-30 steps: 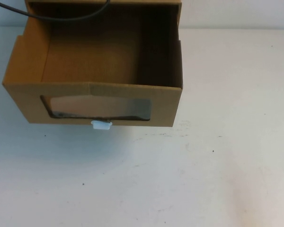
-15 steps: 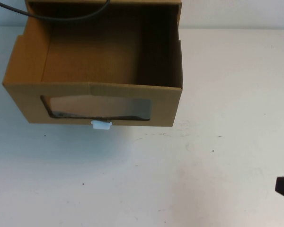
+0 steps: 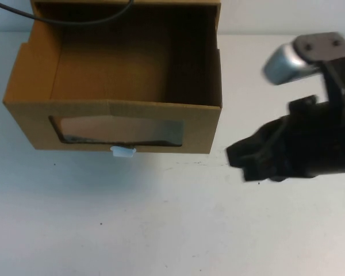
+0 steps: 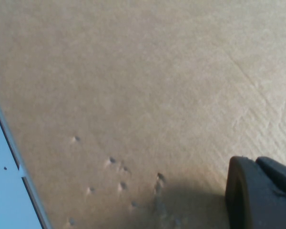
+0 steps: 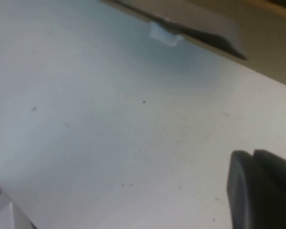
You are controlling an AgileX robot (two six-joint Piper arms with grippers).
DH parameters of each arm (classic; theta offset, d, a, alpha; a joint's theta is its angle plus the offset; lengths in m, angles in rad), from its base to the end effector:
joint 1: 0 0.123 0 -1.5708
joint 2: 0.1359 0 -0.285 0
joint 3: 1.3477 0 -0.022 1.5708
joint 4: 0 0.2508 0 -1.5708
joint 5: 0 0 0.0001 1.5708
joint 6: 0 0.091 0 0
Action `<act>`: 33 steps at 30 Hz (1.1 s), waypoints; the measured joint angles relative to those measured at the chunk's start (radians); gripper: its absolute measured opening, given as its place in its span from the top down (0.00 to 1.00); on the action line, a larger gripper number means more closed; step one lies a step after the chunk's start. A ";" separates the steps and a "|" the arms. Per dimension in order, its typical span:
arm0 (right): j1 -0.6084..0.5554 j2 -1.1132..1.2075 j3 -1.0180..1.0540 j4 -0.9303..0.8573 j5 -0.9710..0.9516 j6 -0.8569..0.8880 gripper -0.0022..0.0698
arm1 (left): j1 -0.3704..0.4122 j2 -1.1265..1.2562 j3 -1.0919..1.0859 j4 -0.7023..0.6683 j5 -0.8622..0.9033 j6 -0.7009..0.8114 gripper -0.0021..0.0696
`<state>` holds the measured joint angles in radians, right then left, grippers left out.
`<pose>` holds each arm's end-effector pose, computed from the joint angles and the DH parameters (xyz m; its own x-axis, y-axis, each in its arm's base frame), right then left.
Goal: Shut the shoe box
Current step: Close the shoe box with your right arm
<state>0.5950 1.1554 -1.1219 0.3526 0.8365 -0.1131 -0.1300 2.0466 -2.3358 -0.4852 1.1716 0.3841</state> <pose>0.1814 0.1510 0.3723 -0.6499 -0.2902 -0.7024 -0.6187 0.7388 0.2673 0.4400 -0.0970 0.4129 -0.5867 0.2415 -0.7730 0.5441 0.8245 -0.1554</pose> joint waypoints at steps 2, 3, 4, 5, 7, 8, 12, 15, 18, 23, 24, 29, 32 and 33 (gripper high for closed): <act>0.156 0.045 -0.036 -0.137 -0.040 0.124 0.99 | 0.000 0.000 0.000 0.000 0.000 0.000 0.97; 0.228 0.070 -0.049 -0.216 -0.067 0.175 0.99 | 0.000 0.000 0.000 0.000 0.000 0.000 0.97; 0.296 0.095 -0.058 -0.300 -0.100 0.244 0.99 | 0.000 0.000 0.000 0.000 0.000 0.000 0.97; 0.345 0.119 -0.061 -0.387 -0.136 0.317 0.99 | 0.000 0.000 0.000 0.000 0.000 0.000 0.97; 0.447 0.167 -0.062 -0.576 -0.206 0.471 0.99 | 0.000 0.000 0.000 0.000 0.000 0.000 0.97; 0.479 0.186 -0.063 -0.657 -0.231 0.537 0.99 | 0.000 0.000 0.000 0.000 0.000 0.000 0.97; 0.565 0.263 -0.064 -1.093 -0.318 0.906 0.99 | 0.000 0.000 0.000 0.000 0.000 0.000 0.97; 0.571 0.304 -0.066 -1.408 -0.354 1.222 0.99 | 0.000 0.000 0.000 -0.002 0.000 0.000 0.97; 0.571 0.329 -0.067 -1.627 -0.377 1.438 0.99 | 0.000 0.000 0.000 -0.002 -0.001 0.000 0.97; 0.573 0.365 -0.067 -1.854 -0.389 1.673 0.99 | 0.000 0.000 0.000 -0.002 -0.001 0.000 0.97; 0.573 0.370 -0.067 -1.878 -0.387 1.697 0.99 | 0.000 0.000 0.000 -0.002 -0.001 0.000 0.97; 0.570 0.379 -0.067 -1.915 -0.383 1.742 0.99 | 0.000 0.000 0.000 -0.002 -0.001 0.000 0.97; 0.555 0.383 -0.068 -1.916 -0.395 1.762 0.99 | 0.000 0.000 0.000 -0.002 -0.001 0.000 0.97; 0.546 0.385 -0.068 -1.916 -0.397 1.772 0.99 | 0.000 0.000 0.000 -0.002 -0.001 0.000 0.97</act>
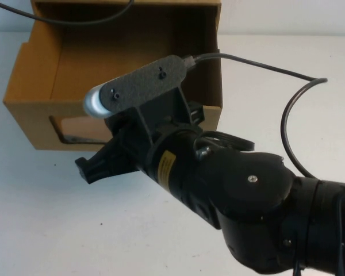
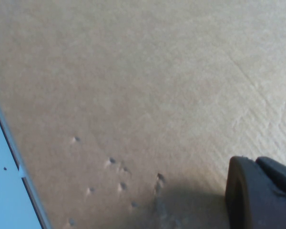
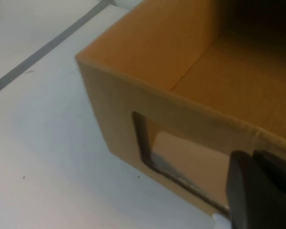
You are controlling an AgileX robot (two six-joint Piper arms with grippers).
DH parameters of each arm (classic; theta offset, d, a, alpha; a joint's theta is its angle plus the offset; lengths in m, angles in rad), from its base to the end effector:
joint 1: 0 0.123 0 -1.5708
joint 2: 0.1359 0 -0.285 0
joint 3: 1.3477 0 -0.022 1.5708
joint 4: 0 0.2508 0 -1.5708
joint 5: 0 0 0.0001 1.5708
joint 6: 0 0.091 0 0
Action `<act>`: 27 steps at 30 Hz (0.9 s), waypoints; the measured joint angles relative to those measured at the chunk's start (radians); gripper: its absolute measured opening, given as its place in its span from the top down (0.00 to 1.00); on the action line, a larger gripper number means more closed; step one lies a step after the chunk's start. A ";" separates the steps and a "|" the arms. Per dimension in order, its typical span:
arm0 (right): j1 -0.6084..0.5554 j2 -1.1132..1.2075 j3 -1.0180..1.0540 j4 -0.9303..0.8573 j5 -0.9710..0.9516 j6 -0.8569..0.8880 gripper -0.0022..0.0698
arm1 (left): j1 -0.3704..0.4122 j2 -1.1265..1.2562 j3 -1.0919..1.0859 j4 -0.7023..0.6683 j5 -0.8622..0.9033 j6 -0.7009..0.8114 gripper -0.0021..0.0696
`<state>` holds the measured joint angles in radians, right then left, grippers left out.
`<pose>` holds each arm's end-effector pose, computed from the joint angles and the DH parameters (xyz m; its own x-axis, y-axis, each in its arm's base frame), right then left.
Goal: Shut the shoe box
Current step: Close the shoe box with your right arm
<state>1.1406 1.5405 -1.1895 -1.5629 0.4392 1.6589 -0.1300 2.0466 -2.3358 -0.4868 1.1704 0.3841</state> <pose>0.1843 0.3086 0.3405 -0.1727 -0.1666 -0.9708 -0.6379 0.7699 -0.0186 0.4401 -0.0971 0.4131 -0.5860 0.2401 -0.7739 0.5443 0.8242 -0.1565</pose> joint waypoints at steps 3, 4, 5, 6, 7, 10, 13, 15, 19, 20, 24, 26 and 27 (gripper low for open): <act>-0.024 0.004 0.000 0.000 -0.021 0.021 0.99 | 0.000 0.000 0.000 0.000 0.000 0.000 0.97; -0.033 0.006 0.000 0.000 -0.034 0.031 0.99 | 0.000 0.000 0.000 0.000 0.000 0.000 0.97; -0.040 0.008 -0.001 0.000 -0.044 0.036 0.99 | 0.000 0.000 0.000 0.000 0.000 0.000 0.97; -0.048 0.008 -0.001 0.000 -0.052 0.041 0.99 | 0.000 0.000 0.000 0.000 0.000 0.000 0.97; -0.053 0.010 -0.001 0.000 -0.060 0.047 0.99 | 0.000 0.000 0.000 0.000 0.000 0.000 0.97; -0.071 0.016 -0.001 0.000 -0.083 0.062 0.99 | 0.000 0.000 0.000 -0.001 0.000 0.000 0.97; -0.077 0.028 -0.001 0.000 -0.108 0.066 0.99 | 0.000 0.000 0.000 -0.001 -0.003 0.000 0.97; -0.079 0.038 -0.001 0.000 -0.114 0.066 0.99 | 0.000 0.000 0.000 -0.001 -0.002 0.000 0.97; -0.079 0.061 -0.013 -0.002 -0.114 0.066 0.99 | 0.000 0.000 0.000 -0.002 -0.003 0.000 0.97; -0.081 0.069 -0.024 -0.002 -0.114 0.066 0.99 | 0.000 0.000 0.000 -0.002 -0.003 0.000 0.97; -0.089 0.098 -0.070 -0.008 -0.120 0.066 0.99 | 0.000 0.000 0.000 -0.002 -0.005 0.000 0.97; -0.101 0.110 -0.085 -0.010 -0.129 0.066 0.99 | 0.000 0.000 0.000 -0.002 -0.005 0.000 0.97; -0.110 0.115 -0.091 -0.010 -0.132 0.066 0.99 | 0.000 0.000 0.000 -0.002 -0.005 0.000 0.97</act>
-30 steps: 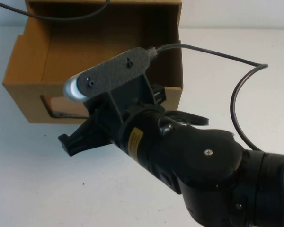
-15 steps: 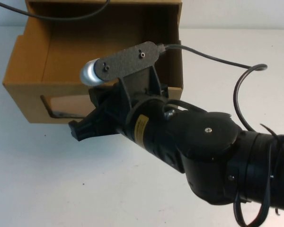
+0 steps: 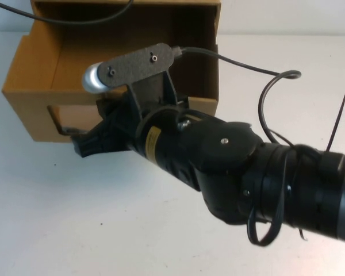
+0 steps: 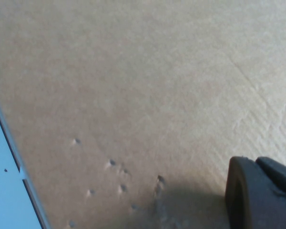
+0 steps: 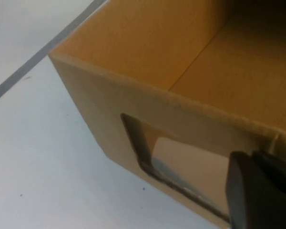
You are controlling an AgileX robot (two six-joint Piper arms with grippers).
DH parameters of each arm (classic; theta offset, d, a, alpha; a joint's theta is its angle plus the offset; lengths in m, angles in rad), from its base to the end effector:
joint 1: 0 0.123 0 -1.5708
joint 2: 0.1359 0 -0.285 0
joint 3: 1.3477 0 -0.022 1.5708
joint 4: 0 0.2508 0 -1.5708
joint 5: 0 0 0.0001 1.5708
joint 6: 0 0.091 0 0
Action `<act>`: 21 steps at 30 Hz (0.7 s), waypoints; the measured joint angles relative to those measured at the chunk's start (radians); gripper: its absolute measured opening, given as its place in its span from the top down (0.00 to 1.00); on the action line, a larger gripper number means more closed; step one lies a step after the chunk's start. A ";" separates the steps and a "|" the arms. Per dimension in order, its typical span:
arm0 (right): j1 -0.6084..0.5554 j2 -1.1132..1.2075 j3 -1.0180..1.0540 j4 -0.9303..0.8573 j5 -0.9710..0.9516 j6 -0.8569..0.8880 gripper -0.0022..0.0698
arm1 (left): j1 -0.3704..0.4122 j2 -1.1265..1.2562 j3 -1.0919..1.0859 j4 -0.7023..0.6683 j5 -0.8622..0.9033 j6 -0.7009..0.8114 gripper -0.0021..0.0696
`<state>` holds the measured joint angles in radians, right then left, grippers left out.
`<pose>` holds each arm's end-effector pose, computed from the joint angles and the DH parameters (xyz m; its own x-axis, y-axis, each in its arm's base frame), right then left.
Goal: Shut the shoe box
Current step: Close the shoe box with your right arm
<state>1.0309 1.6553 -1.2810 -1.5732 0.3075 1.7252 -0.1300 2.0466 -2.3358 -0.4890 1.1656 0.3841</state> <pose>0.2253 0.3222 0.3267 -0.2446 -0.1277 -0.9612 -0.6386 0.7671 0.0606 0.4404 -0.0972 0.4134 -0.5833 0.2367 -0.7770 0.5439 0.8243 -0.1572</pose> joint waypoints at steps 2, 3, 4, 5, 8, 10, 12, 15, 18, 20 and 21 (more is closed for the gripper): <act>-0.018 0.009 -0.008 0.000 -0.007 0.000 0.99 | 0.000 0.000 0.000 0.000 -0.001 0.000 0.97; -0.028 0.013 -0.009 -0.002 -0.012 0.000 0.99 | 0.000 0.000 0.000 0.000 -0.001 0.000 0.97; -0.037 0.015 -0.011 -0.002 -0.012 0.000 0.99 | 0.000 0.000 0.000 0.000 -0.001 0.000 0.97; -0.043 0.015 -0.011 -0.002 -0.014 0.000 0.99 | 0.000 0.000 0.000 0.000 -0.001 0.000 0.97; -0.056 0.017 -0.033 -0.005 -0.020 0.000 0.99 | 0.000 0.000 0.000 0.000 -0.001 0.000 0.97; -0.058 0.017 -0.051 -0.024 -0.023 0.002 0.99 | 0.000 0.000 0.000 0.000 -0.001 0.000 0.97; -0.058 0.017 -0.071 -0.040 -0.023 0.002 0.99 | 0.000 0.000 0.000 0.000 -0.001 0.000 0.97; -0.072 0.028 -0.100 -0.056 -0.047 0.002 0.99 | 0.000 0.000 0.000 0.000 -0.002 0.000 0.97; -0.101 0.046 -0.118 -0.049 -0.086 0.002 0.99 | 0.000 0.000 0.000 0.000 -0.002 0.000 0.97; -0.117 0.058 -0.126 -0.046 -0.101 0.002 0.99 | 0.000 0.000 0.000 0.000 -0.002 0.000 0.97; -0.122 0.062 -0.127 -0.046 -0.103 0.002 0.99 | 0.000 0.000 0.000 0.000 -0.002 0.000 0.97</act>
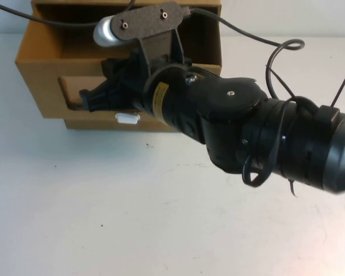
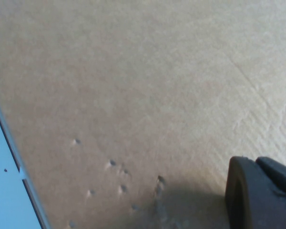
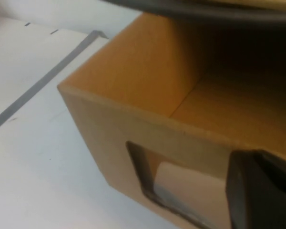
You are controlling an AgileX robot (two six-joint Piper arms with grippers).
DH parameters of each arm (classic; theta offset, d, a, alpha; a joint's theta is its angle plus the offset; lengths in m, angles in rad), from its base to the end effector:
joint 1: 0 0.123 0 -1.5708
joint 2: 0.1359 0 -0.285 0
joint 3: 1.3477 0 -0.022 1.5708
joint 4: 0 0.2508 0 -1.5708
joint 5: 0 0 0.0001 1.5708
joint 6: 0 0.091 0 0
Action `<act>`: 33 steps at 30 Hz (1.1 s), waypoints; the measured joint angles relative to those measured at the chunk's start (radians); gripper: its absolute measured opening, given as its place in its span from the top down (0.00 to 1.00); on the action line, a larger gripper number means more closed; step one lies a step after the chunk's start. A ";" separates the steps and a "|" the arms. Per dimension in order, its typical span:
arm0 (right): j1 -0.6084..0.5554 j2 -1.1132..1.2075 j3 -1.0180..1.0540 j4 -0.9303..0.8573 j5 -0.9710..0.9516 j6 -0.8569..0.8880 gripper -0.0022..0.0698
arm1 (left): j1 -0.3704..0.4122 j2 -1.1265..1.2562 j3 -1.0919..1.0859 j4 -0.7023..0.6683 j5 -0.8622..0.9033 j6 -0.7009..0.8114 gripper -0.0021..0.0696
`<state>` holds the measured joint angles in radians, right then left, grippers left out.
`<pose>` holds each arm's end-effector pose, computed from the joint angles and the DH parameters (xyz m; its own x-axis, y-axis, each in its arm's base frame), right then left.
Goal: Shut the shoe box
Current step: Close the shoe box with your right arm
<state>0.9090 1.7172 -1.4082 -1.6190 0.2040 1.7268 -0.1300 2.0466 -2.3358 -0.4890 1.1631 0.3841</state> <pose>0.2702 0.3168 0.3443 -0.1979 -0.0842 -0.9766 -0.6335 0.7713 0.0619 0.4405 -0.0972 0.4136 -0.5819 0.2356 -0.7784 0.5433 0.8248 -0.1566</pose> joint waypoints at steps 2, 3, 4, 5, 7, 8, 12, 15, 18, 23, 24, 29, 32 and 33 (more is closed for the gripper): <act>-0.004 0.004 0.000 0.000 -0.022 0.000 0.99 | 0.000 0.000 0.000 0.000 0.000 0.000 0.97; -0.006 0.004 0.000 0.000 -0.041 0.000 0.99 | 0.000 0.000 0.000 0.000 0.000 0.000 0.97; -0.006 0.004 0.000 0.000 -0.061 0.001 0.99 | 0.000 0.000 0.000 0.000 0.000 0.000 0.97; -0.006 0.004 0.000 0.000 -0.086 0.003 0.99 | 0.000 0.000 0.000 0.000 0.000 0.000 0.97; -0.006 0.002 0.000 0.000 -0.122 0.007 0.99 | 0.000 0.000 0.000 0.000 0.000 0.000 0.97; -0.006 0.002 0.000 0.000 -0.126 0.007 0.99 | 0.000 0.000 0.000 0.000 0.000 0.000 0.97; -0.006 0.002 0.000 0.000 -0.083 0.007 0.99 | 0.000 0.000 0.000 0.000 0.000 0.000 0.97; -0.012 0.002 0.000 0.000 -0.070 0.007 0.99 | 0.000 0.000 0.000 0.000 0.000 0.000 0.97; -0.016 0.004 0.000 0.000 -0.066 0.007 0.99 | 0.000 0.000 0.000 0.000 0.000 0.000 0.97; -0.033 0.017 0.000 0.000 -0.062 0.007 0.99 | 0.000 0.000 0.000 0.000 0.000 0.000 0.97; -0.038 0.019 0.000 0.000 -0.062 0.007 0.99 | 0.000 0.000 0.000 0.000 0.000 0.000 0.97; -0.076 0.021 -0.003 0.000 -0.063 0.007 0.99 | 0.000 0.000 0.000 0.000 0.002 0.000 0.97; -0.088 0.022 -0.011 0.000 -0.076 0.007 0.99 | 0.000 0.000 0.000 -0.002 0.004 0.000 0.97; -0.090 0.024 -0.021 0.000 -0.078 0.007 0.99 | 0.000 0.000 0.000 -0.002 0.004 0.000 0.97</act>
<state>0.8187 1.7408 -1.4288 -1.6190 0.1262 1.7339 -0.1300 2.0466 -2.3358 -0.4913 1.1666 0.3841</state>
